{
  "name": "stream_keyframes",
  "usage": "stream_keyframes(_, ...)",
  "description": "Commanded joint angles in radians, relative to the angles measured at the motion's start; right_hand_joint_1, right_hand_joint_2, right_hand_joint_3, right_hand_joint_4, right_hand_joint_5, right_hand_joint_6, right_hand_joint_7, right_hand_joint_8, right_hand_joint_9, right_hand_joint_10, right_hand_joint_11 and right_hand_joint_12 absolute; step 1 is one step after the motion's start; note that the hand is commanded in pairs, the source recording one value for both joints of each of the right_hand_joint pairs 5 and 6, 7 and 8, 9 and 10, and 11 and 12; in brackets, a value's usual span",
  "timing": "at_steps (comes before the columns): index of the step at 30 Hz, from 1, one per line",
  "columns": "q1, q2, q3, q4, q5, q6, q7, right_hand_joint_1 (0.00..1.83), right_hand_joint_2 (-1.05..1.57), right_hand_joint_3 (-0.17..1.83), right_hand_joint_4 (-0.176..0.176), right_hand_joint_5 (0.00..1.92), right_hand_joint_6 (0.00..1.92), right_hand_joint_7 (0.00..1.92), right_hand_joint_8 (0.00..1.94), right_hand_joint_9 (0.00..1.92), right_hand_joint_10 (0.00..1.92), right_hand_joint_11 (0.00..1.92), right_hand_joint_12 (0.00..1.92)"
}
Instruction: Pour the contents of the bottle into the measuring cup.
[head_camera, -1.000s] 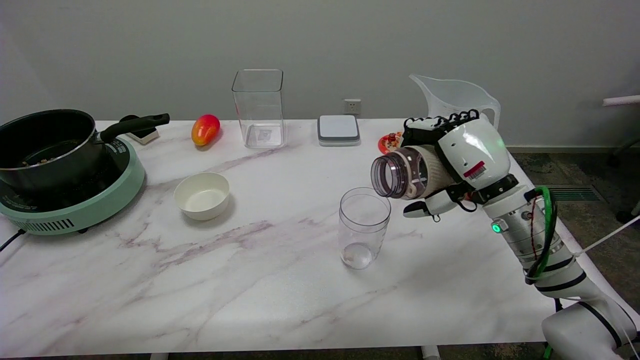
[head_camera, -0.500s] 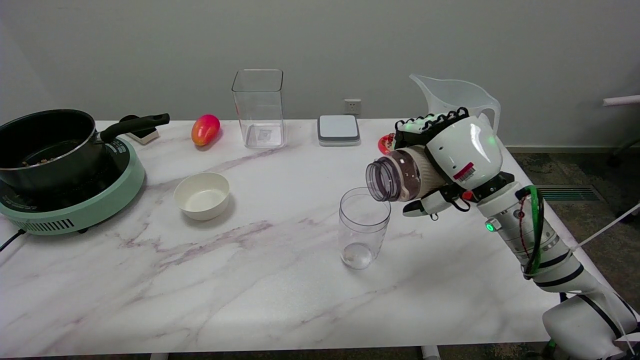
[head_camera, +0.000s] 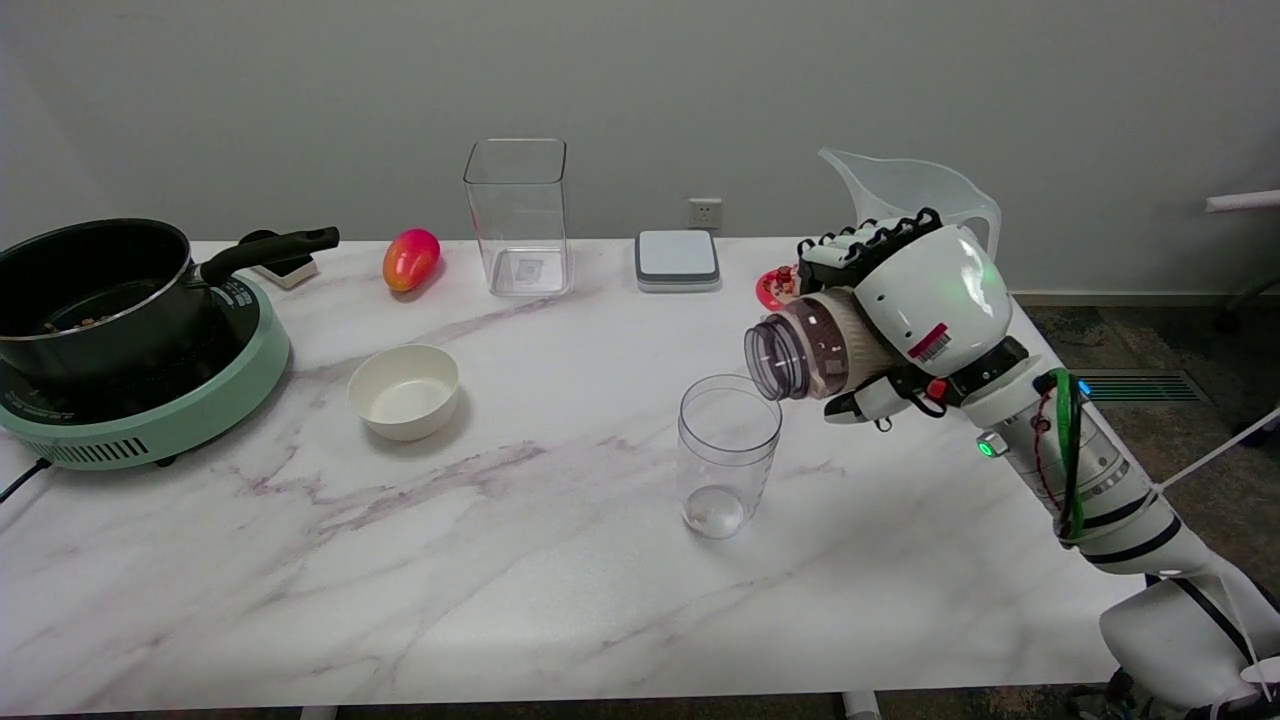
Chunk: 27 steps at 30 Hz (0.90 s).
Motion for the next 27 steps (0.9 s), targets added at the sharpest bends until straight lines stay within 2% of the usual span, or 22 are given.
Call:
stream_keyframes(1, 0.007, 0.01, 0.069, -0.004, -0.108, 0.004, -0.005, 1.42, 1.4, 0.25, 0.0, 1.92, 1.92, 1.92, 1.92, 1.59, 1.59, 1.3, 1.3)
stream_keyframes(12, 0.025, 0.027, 0.079, -0.018, -0.152, 0.027, -0.005, 1.44, 1.37, 0.26, 0.0, 1.92, 1.92, 1.92, 1.92, 1.57, 1.57, 1.29, 1.29)
stream_keyframes(27, 0.043, 0.036, 0.008, 0.002, -0.123, 0.029, -0.026, 1.46, 1.34, 0.28, 0.0, 1.92, 1.92, 1.92, 1.92, 1.56, 1.56, 1.29, 1.29)
